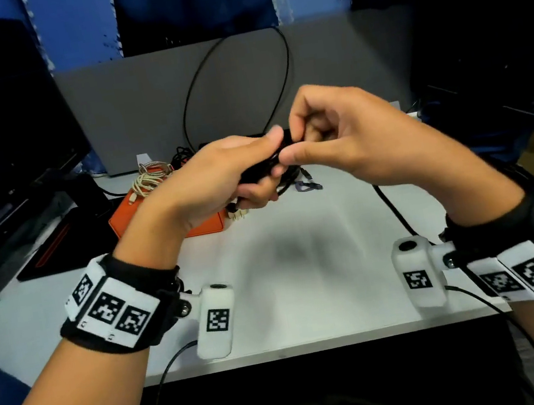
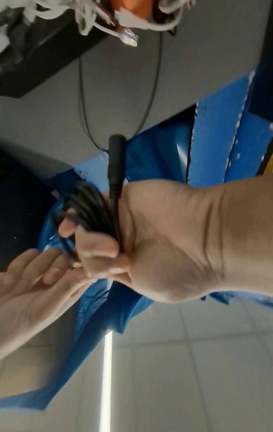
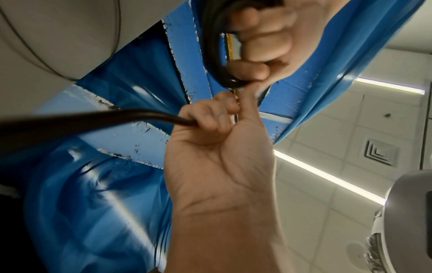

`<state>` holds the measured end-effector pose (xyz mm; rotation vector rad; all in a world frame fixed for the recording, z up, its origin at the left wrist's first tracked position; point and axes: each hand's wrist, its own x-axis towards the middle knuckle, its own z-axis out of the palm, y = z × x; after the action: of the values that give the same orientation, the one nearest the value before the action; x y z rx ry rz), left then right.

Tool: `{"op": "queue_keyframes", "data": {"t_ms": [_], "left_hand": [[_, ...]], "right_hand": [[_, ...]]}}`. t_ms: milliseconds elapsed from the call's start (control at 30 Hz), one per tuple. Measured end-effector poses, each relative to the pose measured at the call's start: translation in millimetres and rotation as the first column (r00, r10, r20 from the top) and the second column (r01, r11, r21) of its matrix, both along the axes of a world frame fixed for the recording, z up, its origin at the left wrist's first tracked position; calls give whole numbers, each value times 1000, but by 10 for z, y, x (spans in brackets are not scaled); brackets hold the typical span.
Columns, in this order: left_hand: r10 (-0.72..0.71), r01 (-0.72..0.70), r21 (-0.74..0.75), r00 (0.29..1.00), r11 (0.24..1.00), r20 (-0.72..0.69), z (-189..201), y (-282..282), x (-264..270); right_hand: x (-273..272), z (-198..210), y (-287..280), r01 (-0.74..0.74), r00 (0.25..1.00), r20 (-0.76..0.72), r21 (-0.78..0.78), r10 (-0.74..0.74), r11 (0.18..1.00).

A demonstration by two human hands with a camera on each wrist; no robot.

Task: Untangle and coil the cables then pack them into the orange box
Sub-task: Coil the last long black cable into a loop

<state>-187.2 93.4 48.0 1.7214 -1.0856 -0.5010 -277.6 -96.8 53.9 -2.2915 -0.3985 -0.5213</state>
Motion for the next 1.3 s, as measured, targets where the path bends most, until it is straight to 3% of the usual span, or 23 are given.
{"op": "queue_keyframes", "data": {"t_ms": [133,267,367,533,600,667,733,800,867,933,967,1000,1067,1100,1167,1200,1300], "left_hand": [[-185,128,-238,954,963,-236,2,23,14],[-375,-78,-636,750,768,-545,66,-26,109],[-419,-174,-696,689,696,-591,56,-53,144],[-466,-17,-653,687,757,-558,129,-20,-21],[-469,-26,-676,702,736,-537,163,-13,-59],[-442,-137,-728,714,672,-543,193,-26,-62],[-387,-317,-770,720,554,-576,202,-31,-19],[-348,-428,-793,732,434,-586,208,-10,37],[-280,-472,-797,762,376,-583,194,-7,79],[-66,-487,-774,829,405,-556,168,-38,114],[90,-479,-748,863,460,-497,151,-73,116],[253,-460,-700,887,546,-385,131,-111,90],[501,-437,-492,866,753,-4,58,-191,20],[533,-444,-361,822,820,200,8,-212,10],[469,-456,-151,742,877,479,-71,-196,37],[388,-411,-74,767,909,511,-87,-176,50],[179,-191,3,930,982,320,-38,-100,-11]], "right_hand": [[4,-15,69,31,996,86,31,-34,999],[82,-108,187,192,975,108,21,-193,981],[135,-210,232,226,970,87,8,-225,974],[194,-258,215,271,962,41,-65,-268,960],[191,-237,196,276,961,37,-94,-274,956],[178,-226,208,265,964,15,-168,-266,950],[170,-254,233,241,958,-79,-300,-276,923],[152,-311,273,151,952,-187,-397,-240,906],[117,-356,297,25,955,-258,-412,-144,911],[79,-361,325,-40,957,-277,-409,-82,912],[62,-350,344,-47,960,-271,-420,-76,906],[48,-335,360,-45,965,-251,-443,-75,896],[13,-271,374,-33,987,-153,-503,-51,864],[-7,-225,360,-8,996,-79,-519,-38,855],[-36,-114,278,65,998,42,-461,-51,885],[-57,-61,229,89,995,70,-384,-67,919],[-77,2,97,119,987,126,-170,-98,978]]}}
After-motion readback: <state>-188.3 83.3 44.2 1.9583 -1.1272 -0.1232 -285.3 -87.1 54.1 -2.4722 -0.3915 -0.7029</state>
